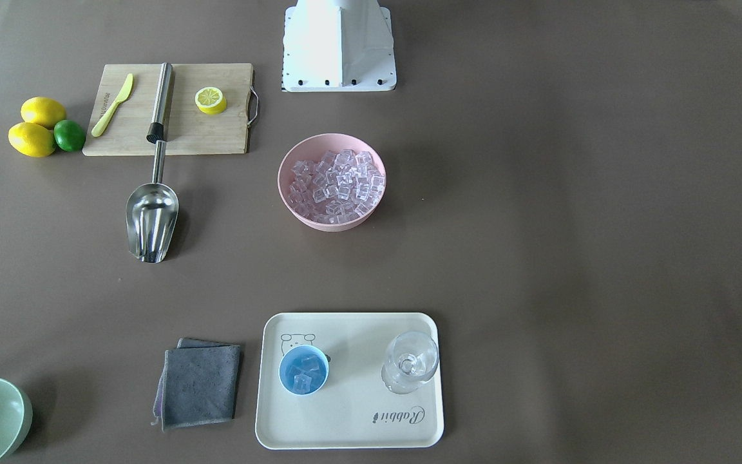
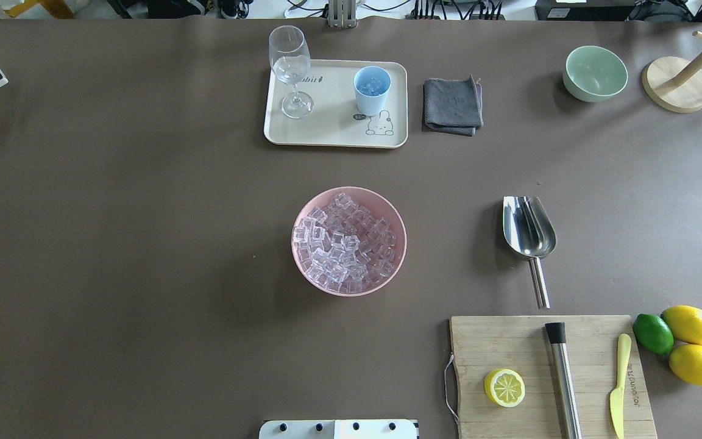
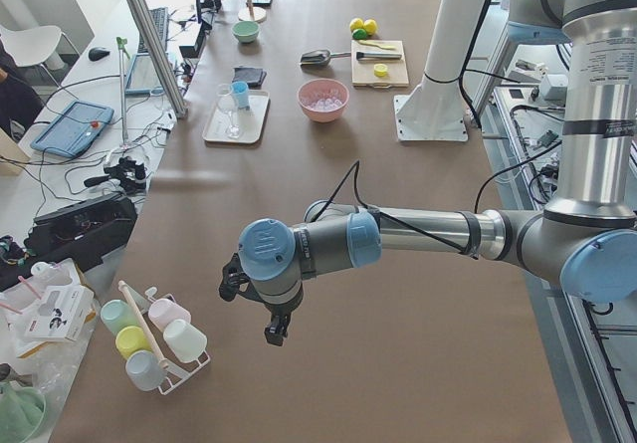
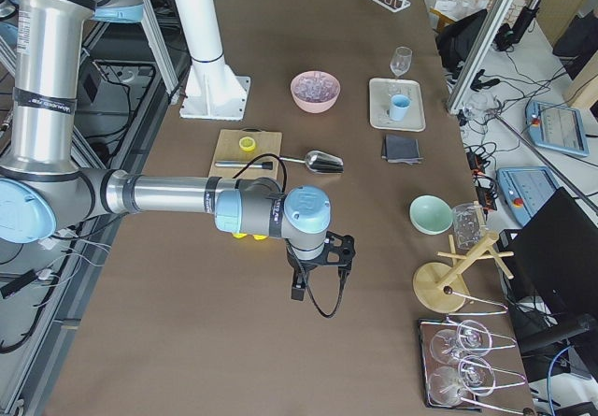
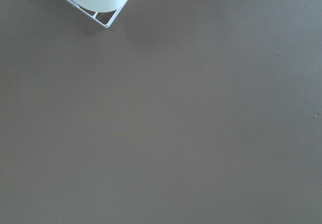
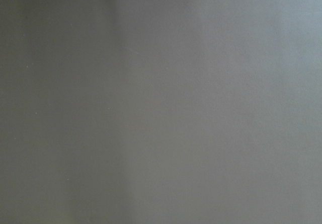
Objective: Put ice in cup with scoop
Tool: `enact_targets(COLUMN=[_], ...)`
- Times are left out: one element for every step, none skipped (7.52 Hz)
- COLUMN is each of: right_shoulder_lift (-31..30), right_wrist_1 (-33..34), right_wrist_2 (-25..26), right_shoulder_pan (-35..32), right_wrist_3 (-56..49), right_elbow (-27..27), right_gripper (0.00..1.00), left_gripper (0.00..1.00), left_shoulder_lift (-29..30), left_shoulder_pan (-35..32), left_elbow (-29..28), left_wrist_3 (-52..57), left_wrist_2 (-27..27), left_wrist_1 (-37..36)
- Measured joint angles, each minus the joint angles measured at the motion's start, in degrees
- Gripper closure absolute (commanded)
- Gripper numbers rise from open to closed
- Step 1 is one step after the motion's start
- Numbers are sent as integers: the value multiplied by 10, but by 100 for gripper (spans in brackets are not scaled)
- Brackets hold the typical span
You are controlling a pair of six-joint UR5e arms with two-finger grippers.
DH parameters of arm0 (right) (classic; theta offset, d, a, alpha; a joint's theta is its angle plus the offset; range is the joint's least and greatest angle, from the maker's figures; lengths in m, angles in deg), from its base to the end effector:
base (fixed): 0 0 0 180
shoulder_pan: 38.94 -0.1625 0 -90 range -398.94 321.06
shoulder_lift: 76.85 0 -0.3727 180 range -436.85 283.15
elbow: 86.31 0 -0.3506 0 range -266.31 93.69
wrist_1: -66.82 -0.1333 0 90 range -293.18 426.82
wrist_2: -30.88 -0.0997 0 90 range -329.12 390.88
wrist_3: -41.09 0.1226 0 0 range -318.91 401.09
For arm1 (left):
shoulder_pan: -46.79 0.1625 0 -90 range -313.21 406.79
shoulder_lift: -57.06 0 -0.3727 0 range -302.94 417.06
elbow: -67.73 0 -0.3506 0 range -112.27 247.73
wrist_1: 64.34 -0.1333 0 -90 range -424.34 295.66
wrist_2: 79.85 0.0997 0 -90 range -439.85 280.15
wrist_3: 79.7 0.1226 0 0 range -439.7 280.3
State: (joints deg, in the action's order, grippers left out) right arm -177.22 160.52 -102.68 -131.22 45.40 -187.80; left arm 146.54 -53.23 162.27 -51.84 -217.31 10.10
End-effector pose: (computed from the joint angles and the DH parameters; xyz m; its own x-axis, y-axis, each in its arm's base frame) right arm 0.0639 -0.3768 0.6155 0.7178 0.1347 0.6831 -0.0940 0.9909 -0.0966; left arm -0.1167 -0.4135 0.6118 0.6456 0.2186 -0.7317 -0.1484 0.9758 0.1605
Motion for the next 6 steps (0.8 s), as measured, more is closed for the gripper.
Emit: enact_targets(right_shoulder_lift=[0,0,0,0,1,1], right_wrist_1=[0,0,0,0,0,0], right_wrist_2=[0,1,1,2,4,5], right_shoulder_pan=[0,0,0,0,0,0], right_wrist_3=[0,0,0,0,0,0], right_elbow=[0,1,1,2,2,2], right_gripper=[1,1,1,1,1,1], left_gripper=[2,2,2,2,2,2], left_shoulder_lift=[0,0,0,0,0,0], left_shoulder_pan=[0,0,1,1,1,1], left_elbow=[0,0,0,0,-1,-1], left_wrist_3=[0,0,0,0,0,0], left_wrist_2=[0,0,0,0,0,0], left_wrist_1=[0,0,0,0,0,0])
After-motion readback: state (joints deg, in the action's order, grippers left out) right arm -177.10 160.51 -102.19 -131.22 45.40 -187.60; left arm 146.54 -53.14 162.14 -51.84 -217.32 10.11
